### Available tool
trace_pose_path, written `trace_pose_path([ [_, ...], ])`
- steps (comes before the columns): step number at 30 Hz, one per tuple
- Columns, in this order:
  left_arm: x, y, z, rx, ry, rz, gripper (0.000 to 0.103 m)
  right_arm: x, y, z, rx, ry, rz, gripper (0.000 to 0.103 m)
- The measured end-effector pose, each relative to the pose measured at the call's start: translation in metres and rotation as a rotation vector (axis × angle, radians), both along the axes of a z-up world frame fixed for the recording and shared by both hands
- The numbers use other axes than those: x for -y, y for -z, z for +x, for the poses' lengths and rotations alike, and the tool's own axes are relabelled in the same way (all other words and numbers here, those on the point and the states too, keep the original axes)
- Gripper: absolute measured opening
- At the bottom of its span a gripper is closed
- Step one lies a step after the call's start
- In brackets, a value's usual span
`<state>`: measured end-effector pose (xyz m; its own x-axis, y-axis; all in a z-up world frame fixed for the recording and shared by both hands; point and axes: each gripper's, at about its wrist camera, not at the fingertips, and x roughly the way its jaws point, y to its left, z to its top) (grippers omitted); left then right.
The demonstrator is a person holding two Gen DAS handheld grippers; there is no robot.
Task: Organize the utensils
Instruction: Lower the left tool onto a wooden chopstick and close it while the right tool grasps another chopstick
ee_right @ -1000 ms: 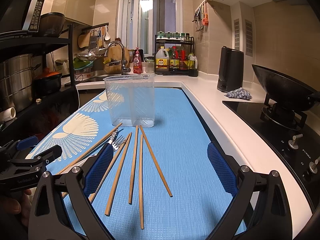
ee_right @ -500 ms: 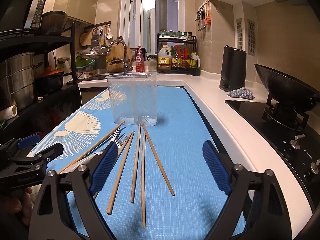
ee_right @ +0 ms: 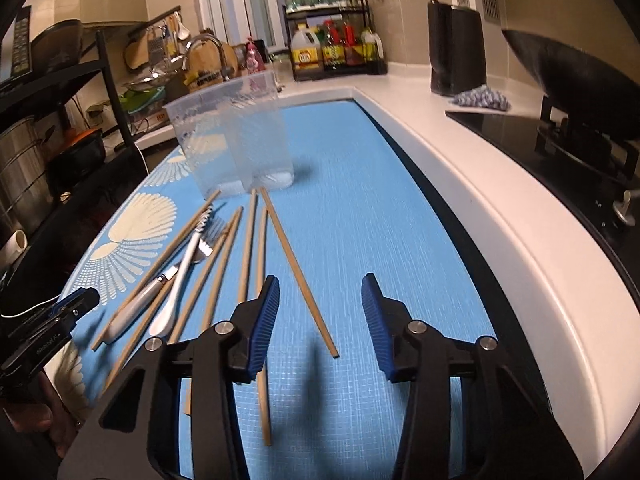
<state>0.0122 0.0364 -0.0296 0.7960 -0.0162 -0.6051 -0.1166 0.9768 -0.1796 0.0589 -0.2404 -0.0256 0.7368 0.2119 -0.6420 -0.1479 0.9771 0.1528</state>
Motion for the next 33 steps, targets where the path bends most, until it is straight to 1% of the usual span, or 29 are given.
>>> trace_pose_path([
  [3,-0.004,0.006,0.003,-0.024,0.005,-0.018,0.018,0.000,0.010,0.006,-0.036,-0.005,-0.012,0.039],
  [6,-0.006,0.012,0.007,-0.049,0.015,-0.042,0.016,-0.004,0.021,0.012,-0.080,-0.027,-0.024,0.039],
  [8,-0.004,0.015,0.008,-0.065,0.027,-0.050,0.014,-0.007,0.027,0.014,-0.097,-0.039,-0.037,0.038],
  [10,-0.001,0.017,0.009,-0.071,0.042,-0.048,0.014,-0.008,0.030,0.016,-0.108,-0.044,-0.042,0.037],
  [13,0.005,0.017,0.010,-0.072,0.050,-0.017,0.014,-0.009,0.032,0.017,-0.117,-0.051,-0.050,0.036],
  [17,0.008,0.018,0.010,-0.080,0.065,0.002,0.014,-0.013,0.034,0.015,-0.105,-0.053,-0.083,0.035],
  [20,0.013,0.018,0.010,-0.085,0.079,0.033,0.014,-0.014,0.033,0.016,-0.102,-0.054,-0.096,0.028],
  [23,0.020,0.019,0.011,-0.088,0.087,0.100,0.014,-0.014,0.033,0.016,-0.099,-0.057,-0.099,0.019],
  [25,0.023,0.019,0.011,-0.089,0.091,0.129,0.014,-0.016,0.033,0.015,-0.098,-0.069,-0.098,0.010],
  [26,0.023,0.018,0.011,-0.089,0.092,0.138,0.014,-0.017,0.033,0.015,-0.098,-0.074,-0.101,0.009],
  [28,0.024,0.018,0.011,-0.089,0.096,0.147,0.014,-0.017,0.033,0.014,-0.097,-0.077,-0.103,0.008],
  [29,0.024,0.018,0.011,-0.088,0.097,0.147,0.013,-0.017,0.033,0.014,-0.100,-0.078,-0.098,0.008],
  [30,0.023,0.017,0.010,-0.087,0.093,0.148,0.010,-0.016,0.033,0.014,-0.105,-0.077,-0.092,0.008],
  [33,0.020,0.017,0.009,-0.083,0.090,0.148,0.008,-0.014,0.032,0.013,-0.118,-0.062,-0.080,0.007],
])
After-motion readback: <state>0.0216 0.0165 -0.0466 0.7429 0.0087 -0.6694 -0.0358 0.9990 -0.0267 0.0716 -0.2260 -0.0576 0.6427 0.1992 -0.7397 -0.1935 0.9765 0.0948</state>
